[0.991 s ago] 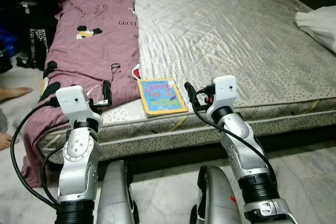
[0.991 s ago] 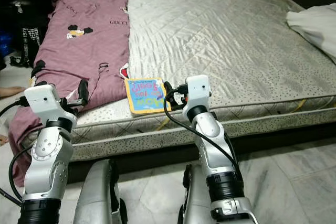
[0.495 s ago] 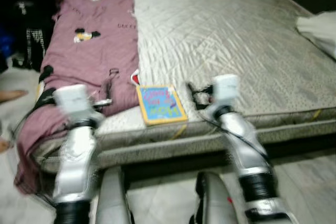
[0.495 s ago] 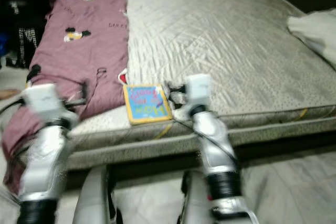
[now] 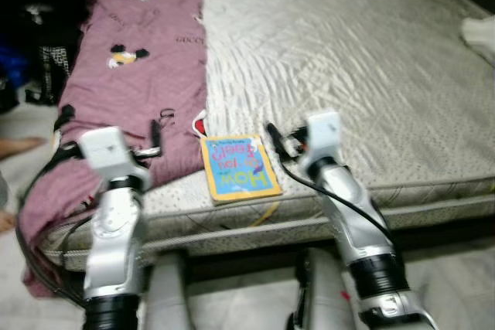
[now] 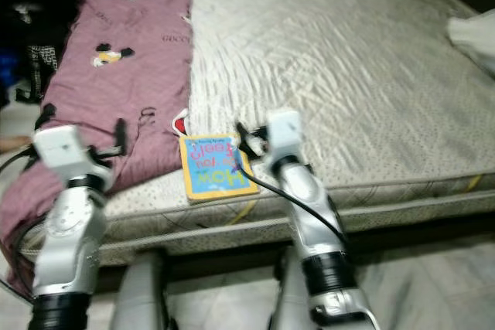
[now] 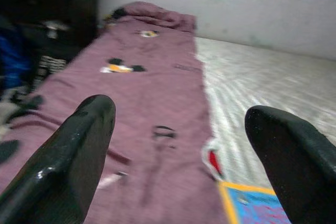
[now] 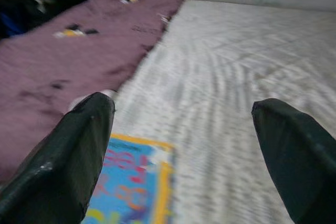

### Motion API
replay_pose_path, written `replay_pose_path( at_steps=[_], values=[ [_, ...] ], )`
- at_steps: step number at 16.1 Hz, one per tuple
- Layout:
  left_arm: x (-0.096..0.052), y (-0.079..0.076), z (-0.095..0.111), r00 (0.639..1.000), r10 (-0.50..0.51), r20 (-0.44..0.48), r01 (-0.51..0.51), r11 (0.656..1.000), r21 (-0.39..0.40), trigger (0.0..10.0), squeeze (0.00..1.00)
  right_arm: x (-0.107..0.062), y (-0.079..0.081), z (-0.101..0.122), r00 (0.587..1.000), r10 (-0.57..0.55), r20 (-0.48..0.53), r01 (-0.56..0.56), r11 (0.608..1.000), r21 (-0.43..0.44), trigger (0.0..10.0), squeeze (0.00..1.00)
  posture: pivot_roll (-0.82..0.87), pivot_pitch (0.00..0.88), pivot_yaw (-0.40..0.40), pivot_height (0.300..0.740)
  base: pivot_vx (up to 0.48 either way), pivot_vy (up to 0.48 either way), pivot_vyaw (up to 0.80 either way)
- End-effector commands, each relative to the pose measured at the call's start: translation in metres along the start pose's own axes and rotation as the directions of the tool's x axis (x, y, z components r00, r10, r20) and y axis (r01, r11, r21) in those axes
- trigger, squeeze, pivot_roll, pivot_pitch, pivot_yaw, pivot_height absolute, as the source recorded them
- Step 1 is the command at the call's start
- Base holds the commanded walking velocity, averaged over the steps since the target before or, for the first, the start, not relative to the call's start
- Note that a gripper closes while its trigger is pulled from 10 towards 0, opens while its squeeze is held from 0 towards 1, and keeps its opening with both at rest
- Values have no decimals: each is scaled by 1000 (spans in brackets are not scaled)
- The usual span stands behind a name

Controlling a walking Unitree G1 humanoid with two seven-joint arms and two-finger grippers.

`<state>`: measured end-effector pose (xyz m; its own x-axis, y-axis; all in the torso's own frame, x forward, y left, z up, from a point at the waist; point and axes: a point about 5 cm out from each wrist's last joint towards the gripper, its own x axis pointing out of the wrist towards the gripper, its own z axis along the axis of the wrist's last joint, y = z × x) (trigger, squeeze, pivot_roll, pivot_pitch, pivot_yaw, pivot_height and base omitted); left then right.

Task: Clean up the room

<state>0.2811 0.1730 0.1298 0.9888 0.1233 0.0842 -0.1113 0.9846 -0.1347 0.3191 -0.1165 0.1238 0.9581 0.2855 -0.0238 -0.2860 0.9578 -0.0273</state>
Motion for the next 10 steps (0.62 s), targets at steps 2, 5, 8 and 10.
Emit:
replay_pose_path(
  at_steps=[2,5,8,10],
  values=[
    [3,8,-9,998,27,-49,-26,1000,10,10000,0,-2,-4,1,1000,-20,2,20,1000,-9,10000,0,-122,27,-18,546,0,0,0],
    [10,8,-20,994,52,-101,-54,998,-17,10000,0,-13,-12,-2,999,-29,-18,29,999,-19,10000,0,-145,62,-28,516,0,0,0],
    [24,5,-24,991,61,-119,-66,997,-38,10000,0,-25,-26,-7,997,-57,-49,54,997,-57,10000,0,-171,90,-20,486,0,0,0],
    [32,5,-26,986,55,-159,-62,997,-42,10000,0,-29,-41,-5,994,-99,-55,95,993,-74,10000,0,-183,101,-18,486,0,0,0]
  ],
)
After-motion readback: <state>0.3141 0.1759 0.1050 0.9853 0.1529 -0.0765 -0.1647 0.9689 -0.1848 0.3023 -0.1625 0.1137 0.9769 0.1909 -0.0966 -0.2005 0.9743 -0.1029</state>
